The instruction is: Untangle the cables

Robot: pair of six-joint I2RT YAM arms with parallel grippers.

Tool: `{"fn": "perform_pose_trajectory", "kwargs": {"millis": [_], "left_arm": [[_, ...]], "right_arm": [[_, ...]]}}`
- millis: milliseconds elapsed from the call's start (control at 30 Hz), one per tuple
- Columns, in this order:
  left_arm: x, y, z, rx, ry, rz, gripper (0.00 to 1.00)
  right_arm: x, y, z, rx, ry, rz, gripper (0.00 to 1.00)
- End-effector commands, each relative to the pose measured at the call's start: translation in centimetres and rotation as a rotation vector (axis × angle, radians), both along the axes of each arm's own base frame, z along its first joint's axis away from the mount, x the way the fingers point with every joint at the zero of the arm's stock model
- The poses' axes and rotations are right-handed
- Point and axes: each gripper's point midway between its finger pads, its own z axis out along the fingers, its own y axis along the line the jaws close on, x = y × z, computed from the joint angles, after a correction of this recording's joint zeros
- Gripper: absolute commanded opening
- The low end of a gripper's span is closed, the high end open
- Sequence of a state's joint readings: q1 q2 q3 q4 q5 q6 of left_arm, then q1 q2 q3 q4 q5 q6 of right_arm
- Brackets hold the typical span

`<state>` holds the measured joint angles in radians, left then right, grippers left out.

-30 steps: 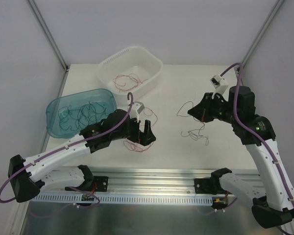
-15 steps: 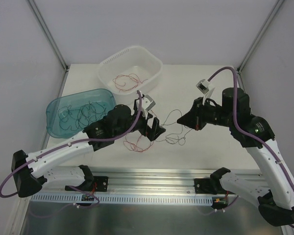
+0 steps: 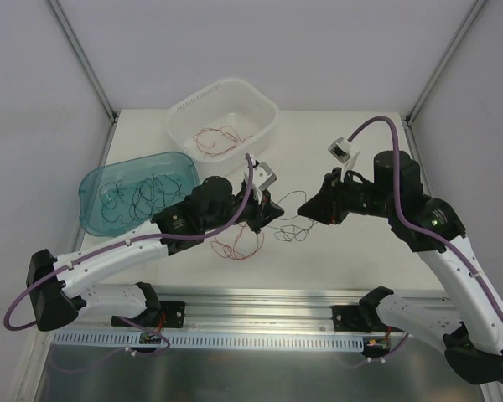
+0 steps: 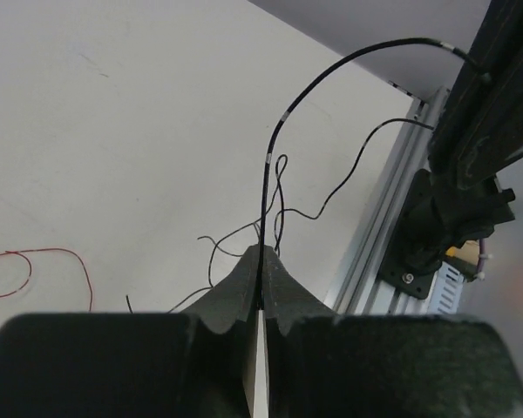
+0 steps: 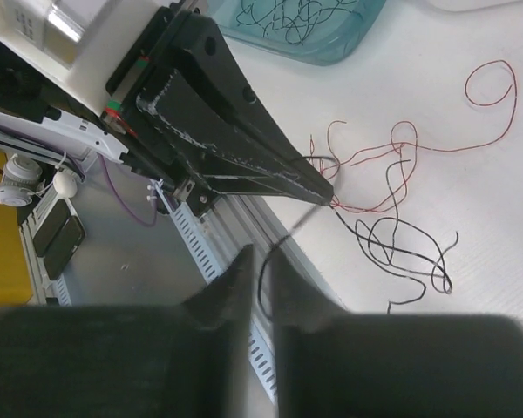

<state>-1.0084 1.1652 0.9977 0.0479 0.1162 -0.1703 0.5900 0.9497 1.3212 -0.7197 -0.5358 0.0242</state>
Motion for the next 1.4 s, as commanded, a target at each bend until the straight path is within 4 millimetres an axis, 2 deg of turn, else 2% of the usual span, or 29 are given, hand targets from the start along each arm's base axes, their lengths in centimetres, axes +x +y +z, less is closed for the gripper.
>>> {"fn": "perform_pose_trajectory", "kwargs": {"millis": [0,67,100,167,200,300,433,467,533,567,600,633,667,767,800,867,900,1000,1033,1067,1100,1133,1233,1267,1300,1333,1367], "left_arm": [[0.2,-0.4,5.3,-0.137,-0.045,0.018,0.0],[0.5,-0.1,6.0,-0.159,-0.032,0.054,0.0],[1.0,0.3,6.8,-0.175,-0.043,0.092,0.0],[1.7,0.9,7.2,-0.177,-0.047,0.14,0.0],[2.0,1.4,8.2,-0.191,-0.059,0.17,0.0],[3.7,3.1,9.5,-0.183,-0.078,0.282,0.0],[5.9,6.1,11.3,-0.2,-0.077,0.416,0.0],[7.1,7.6,11.5,-0.196,-0.078,0.485,0.0],[8.0,9.7,11.9,-0.191,-0.068,0.563,0.0],[9.2,11.6,12.1,-0.189,-0.07,0.637,0.0],[9.5,12.8,12.2,-0.195,-0.06,0.676,0.0],[9.7,13.9,11.5,-0.17,-0.043,0.713,0.0],[10.8,16.1,11.1,-0.158,-0.04,0.793,0.0],[11.4,20.0,9.4,-0.114,-0.014,0.922,0.0],[11.8,22.3,9.4,-0.124,-0.015,0.991,0.0],[11.8,24.6,8.6,-0.104,-0.003,1.057,0.0],[11.9,26.8,8.3,-0.099,-0.009,1.123,0.0],[11.8,30.2,7.3,-0.07,-0.002,1.228,0.0],[12.0,32.1,6.8,-0.064,0.004,1.285,0.0],[12.0,32.9,6.4,-0.06,0.012,1.307,0.0],[12.0,33.7,5.2,-0.044,0.034,1.331,0.0],[12.1,35.2,4.4,-0.04,0.055,1.379,0.0],[12.1,37.0,1.4,-0.03,0.127,1.446,0.0],[12.0,38.2,0.5,-0.022,0.148,1.491,0.0],[12.0,38.8,-1.5,-0.001,0.192,1.516,0.0],[12.1,39.4,-2.5,0.004,0.215,1.538,0.0],[11.9,40.6,-4.6,0.031,0.266,1.58,0.01]], "right_arm": [[0.1,0.0,0.7,0.018,-0.056,0.001,0.25],[0.1,-0.3,0.2,0.004,-0.05,-0.011,0.44],[0.2,-0.5,0.1,-0.002,-0.054,-0.026,0.62],[0.1,-1.3,-0.3,-0.021,-0.06,-0.062,0.76],[0.1,-1.7,-0.5,-0.03,-0.061,-0.079,0.85],[0.0,-3.4,-0.9,-0.071,-0.1,-0.141,1.0],[-0.2,-5.6,-1.6,-0.114,-0.138,-0.226,1.0],[-0.3,-6.4,-1.9,-0.124,-0.153,-0.257,1.0],[-0.5,-7.2,-2.5,-0.137,-0.154,-0.287,1.0],[-0.3,-7.7,-2.8,-0.147,-0.161,-0.316,1.0],[-0.6,-8.1,-3.4,-0.15,-0.159,-0.329,1.0],[-0.7,-8.4,-3.8,-0.157,-0.157,-0.338,1.0],[-0.6,-8.6,-4.2,-0.162,-0.155,-0.354,1.0],[-1.1,-9.0,-5.7,-0.174,-0.136,-0.359,1.0],[-1.2,-9.1,-6.4,-0.18,-0.124,-0.36,1.0],[-1.4,-9.1,-7.0,-0.186,-0.113,-0.355,1.0],[-1.5,-9.1,-7.3,-0.189,-0.105,-0.352,0.99],[-1.6,-8.9,-8.0,-0.193,-0.09,-0.341,1.0],[-1.6,-8.8,-8.1,-0.191,-0.089,-0.337,1.0],[-1.7,-8.7,-8.5,-0.196,-0.082,-0.332,1.0],[-1.6,-8.7,-8.6,-0.196,-0.081,-0.332,1.0],[-1.6,-8.7,-8.7,-0.196,-0.08,-0.332,1.0],[-1.5,-8.5,-9.3,-0.205,-0.069,-0.326,1.0],[-1.5,-8.5,-9.4,-0.205,-0.066,-0.323,1.0],[-1.4,-8.4,-9.7,-0.207,-0.062,-0.32,1.0],[-1.4,-8.2,-9.8,-0.198,-0.041,-0.328,1.0],[-1.5,-8.0,-10.0,-0.194,-0.035,-0.322,1.0]]}}
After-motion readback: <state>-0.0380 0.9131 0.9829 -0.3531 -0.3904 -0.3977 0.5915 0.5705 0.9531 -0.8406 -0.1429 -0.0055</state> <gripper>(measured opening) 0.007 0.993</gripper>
